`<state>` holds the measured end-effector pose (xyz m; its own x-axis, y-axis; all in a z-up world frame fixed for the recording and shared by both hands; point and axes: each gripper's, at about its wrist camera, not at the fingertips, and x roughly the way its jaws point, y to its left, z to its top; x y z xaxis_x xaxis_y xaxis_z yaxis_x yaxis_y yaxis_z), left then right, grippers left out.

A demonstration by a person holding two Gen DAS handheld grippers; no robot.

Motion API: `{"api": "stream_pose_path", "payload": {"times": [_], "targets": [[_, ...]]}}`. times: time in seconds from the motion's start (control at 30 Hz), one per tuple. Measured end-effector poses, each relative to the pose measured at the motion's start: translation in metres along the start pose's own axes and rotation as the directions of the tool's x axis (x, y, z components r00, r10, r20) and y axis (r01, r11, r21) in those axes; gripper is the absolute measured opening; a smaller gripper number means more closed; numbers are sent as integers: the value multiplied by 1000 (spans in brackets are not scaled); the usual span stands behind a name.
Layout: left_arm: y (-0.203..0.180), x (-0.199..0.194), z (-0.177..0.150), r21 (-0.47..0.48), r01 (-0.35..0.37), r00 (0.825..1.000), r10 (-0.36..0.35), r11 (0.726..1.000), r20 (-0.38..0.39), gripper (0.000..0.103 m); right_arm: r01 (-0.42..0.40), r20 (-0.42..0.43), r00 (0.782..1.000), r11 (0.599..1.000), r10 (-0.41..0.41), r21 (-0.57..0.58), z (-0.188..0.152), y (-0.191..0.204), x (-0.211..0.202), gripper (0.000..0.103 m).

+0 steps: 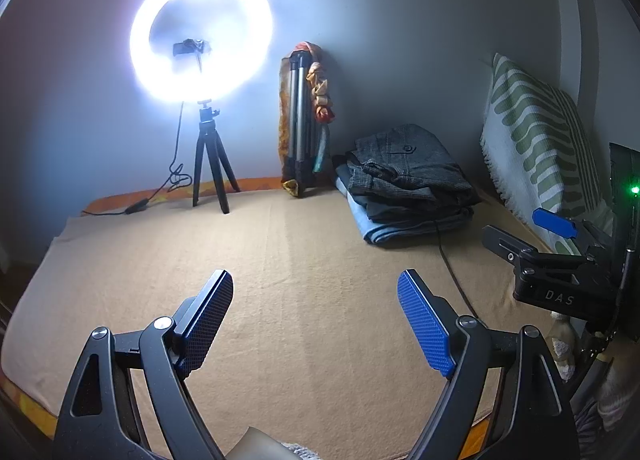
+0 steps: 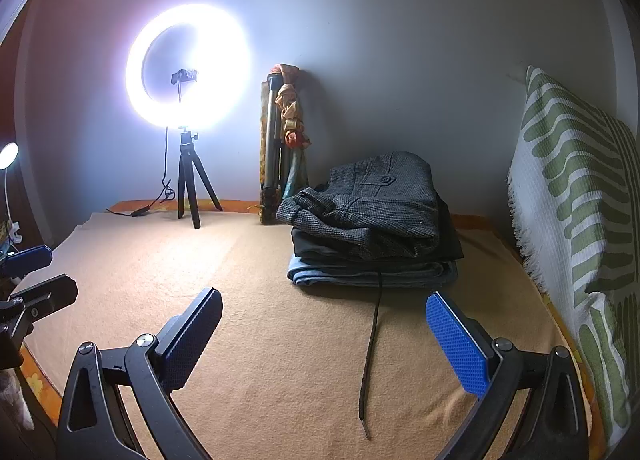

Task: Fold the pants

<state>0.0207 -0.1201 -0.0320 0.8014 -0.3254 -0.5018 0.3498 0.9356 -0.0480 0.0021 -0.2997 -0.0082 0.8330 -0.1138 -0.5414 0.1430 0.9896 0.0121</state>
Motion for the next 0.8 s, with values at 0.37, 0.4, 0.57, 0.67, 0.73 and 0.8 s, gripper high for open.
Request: {"api": "stream_pose_path", "payload": {"times": [0.37, 0.4, 0.57, 0.67, 0.73, 0.8], "targets": [[-1, -2, 0, 1, 4, 1000, -4, 1000, 6, 85, -4, -5, 1000, 1000, 4, 0, -1, 0, 2, 103], [-1, -2, 0, 1, 5, 1000, -5, 1000, 5, 85, -4, -6, 1000, 1000, 4, 0, -1, 0, 1, 103], [-1, -3, 0, -1, 6, 1000, -6, 1000, 6, 85, -4, -6, 1000, 1000, 4, 0, -1, 0, 2, 103], [-1, -3, 0, 1, 7, 1000, -7, 1000, 7, 85, -4, -6, 1000, 1000, 4, 0, -1, 1, 2, 103], [-2, -3, 0, 6, 1, 1000, -1, 1000, 10, 85, -4, -6, 1000, 1000, 4, 0, -1, 1, 2, 103], [-2, -3, 0, 8, 2, 1000, -2, 1000, 9, 85, -4, -7, 1000, 1000, 4, -1, -1, 1, 2, 103]]}}
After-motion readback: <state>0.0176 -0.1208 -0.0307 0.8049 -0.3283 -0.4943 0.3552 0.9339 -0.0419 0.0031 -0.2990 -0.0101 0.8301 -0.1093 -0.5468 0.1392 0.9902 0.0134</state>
